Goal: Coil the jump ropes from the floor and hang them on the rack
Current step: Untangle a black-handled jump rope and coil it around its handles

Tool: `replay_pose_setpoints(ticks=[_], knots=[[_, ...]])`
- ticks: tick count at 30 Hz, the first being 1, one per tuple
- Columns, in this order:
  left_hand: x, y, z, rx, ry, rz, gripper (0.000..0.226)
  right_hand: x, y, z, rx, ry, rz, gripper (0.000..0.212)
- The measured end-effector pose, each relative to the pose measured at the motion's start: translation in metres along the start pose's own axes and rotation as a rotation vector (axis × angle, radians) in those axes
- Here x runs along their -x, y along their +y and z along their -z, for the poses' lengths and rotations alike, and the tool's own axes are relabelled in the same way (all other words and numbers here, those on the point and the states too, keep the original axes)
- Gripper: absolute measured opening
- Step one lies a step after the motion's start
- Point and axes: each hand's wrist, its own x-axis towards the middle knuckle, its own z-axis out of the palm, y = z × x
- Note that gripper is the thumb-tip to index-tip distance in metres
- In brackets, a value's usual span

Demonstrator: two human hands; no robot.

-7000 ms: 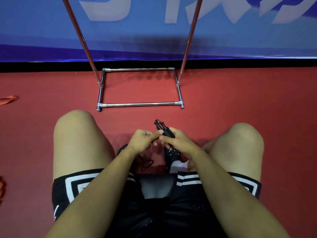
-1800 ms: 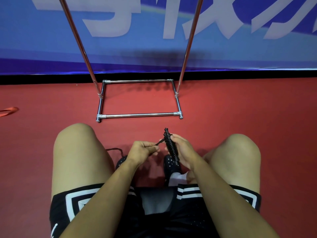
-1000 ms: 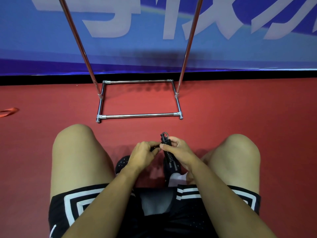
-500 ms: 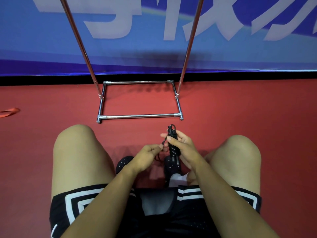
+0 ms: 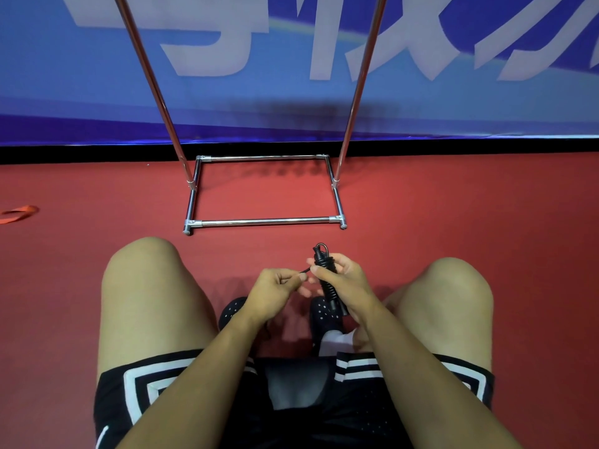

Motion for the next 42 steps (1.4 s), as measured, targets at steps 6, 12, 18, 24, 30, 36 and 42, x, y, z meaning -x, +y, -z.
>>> replay_pose_setpoints(ticks=[6,12,18,24,30,36,42], knots=[[-0.002,-0.005,-0.003,-0.068,0.057,0.033,0.039,-0.004,0.006,-0.001,0.060,-0.017,-0.047,0.028],[-0.005,-0.012,-0.001,-0.180,0.048,0.072,0.033,-0.004,0.003,-0.004,-0.096,-0.102,-0.163,0.022],[-0.001,-0.008,-0.001,-0.161,0.017,0.088,0.030,-0.006,0.009,-0.002,-0.052,-0.108,-0.142,0.023],[0.003,-0.002,-0.003,-0.121,-0.021,0.116,0.037,-0.007,0.013,0.001,0.132,-0.065,-0.057,0.033],[0.007,0.004,-0.003,-0.136,-0.004,0.125,0.054,-0.004,0.011,0.002,0.319,-0.044,-0.007,0.040],[0.009,0.008,0.001,0.070,-0.012,0.194,0.048,-0.003,0.011,0.002,0.323,-0.080,-0.005,0.042],[0.007,0.004,0.003,0.024,-0.029,0.244,0.054,-0.004,0.015,0.002,0.364,-0.109,0.005,0.036]])
